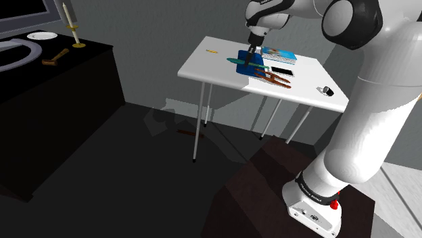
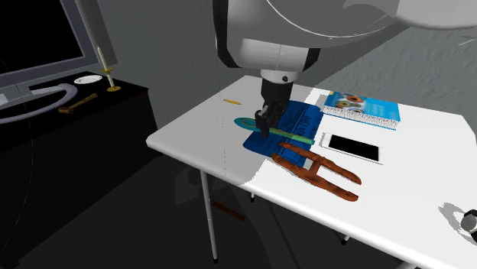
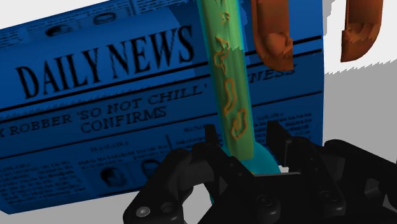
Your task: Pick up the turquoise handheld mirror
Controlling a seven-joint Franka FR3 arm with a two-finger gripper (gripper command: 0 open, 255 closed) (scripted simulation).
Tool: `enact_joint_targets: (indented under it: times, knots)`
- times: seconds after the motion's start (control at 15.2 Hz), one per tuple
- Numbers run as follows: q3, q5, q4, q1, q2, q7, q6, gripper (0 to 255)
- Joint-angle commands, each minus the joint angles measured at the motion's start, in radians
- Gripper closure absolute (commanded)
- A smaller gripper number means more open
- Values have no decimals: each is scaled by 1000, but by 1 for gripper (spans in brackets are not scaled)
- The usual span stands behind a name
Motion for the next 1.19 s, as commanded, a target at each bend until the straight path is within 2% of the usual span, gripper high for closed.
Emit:
enact_joint_targets:
  times: [0.0,0.99,1.12]
  knots:
    - [0,0,1,-1,5,0,-1,255]
    - [-10,-24,163,-5,-26,23,-190,255]
    - [-10,-24,165,-5,-26,23,-192,255]
